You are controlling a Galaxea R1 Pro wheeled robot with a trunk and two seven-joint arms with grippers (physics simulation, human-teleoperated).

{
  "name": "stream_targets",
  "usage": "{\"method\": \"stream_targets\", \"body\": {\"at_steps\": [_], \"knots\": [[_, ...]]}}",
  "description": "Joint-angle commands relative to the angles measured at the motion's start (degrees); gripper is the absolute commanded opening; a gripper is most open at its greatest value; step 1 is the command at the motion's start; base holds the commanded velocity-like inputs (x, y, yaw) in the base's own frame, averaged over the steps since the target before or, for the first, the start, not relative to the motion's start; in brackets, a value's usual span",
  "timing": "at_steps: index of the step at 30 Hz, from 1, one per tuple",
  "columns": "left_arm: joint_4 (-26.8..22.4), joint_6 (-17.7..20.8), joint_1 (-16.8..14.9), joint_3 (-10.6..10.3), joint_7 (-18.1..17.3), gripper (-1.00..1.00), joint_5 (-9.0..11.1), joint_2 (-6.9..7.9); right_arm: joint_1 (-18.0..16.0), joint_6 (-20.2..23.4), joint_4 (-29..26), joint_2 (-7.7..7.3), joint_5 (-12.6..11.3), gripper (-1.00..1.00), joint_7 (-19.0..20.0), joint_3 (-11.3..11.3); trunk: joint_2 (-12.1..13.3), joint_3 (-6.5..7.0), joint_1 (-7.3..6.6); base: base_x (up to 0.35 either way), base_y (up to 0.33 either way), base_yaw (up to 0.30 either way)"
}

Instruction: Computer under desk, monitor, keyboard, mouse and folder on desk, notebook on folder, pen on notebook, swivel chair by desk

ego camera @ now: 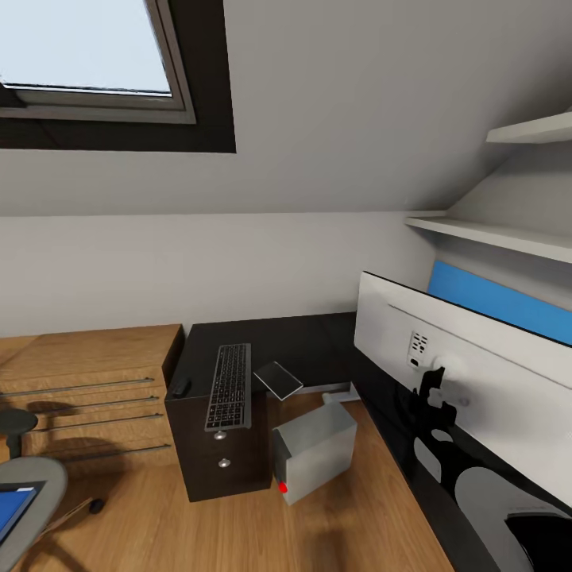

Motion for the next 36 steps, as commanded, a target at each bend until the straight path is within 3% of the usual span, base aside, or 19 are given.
{"method": "stream_targets", "body": {"at_steps": [1, 9, 22, 36], "knots": [[0.0, -0.2, -0.1, -0.5, 0.3, 1.0, 0.4, 0.0, -0.1, -0.1, 0.0, 0.0, -0.3, -1.0, -0.1, 0.7, -0.1, -0.08, 0.01, 0.0, 0.0, 0.0], [0.0, -0.2, -0.1, -0.5, 0.3, 1.0, 0.4, 0.0, -0.1, -0.2, 0.0, 0.07, -0.3, -1.0, -0.1, 0.7, -0.1, -0.08, 0.01, -0.016, 0.0, 0.0], [0.0, -0.2, -0.1, -0.5, 0.3, 1.0, 0.4, 0.0, -0.1, -0.2, 0.0, 0.07, -0.3, -1.0, -0.1, 0.7, -0.1, -0.08, 0.01, -0.17, 0.0, 0.0], [0.0, -0.2, -0.1, -0.5, 0.3, 1.0, 0.4, 0.0, -0.1, -0.4, 0.0, 0.07, -0.4, -1.0, 0.0, 0.7, -0.1, -0.08, 0.01, -0.011, 0.0, 0.0]]}}
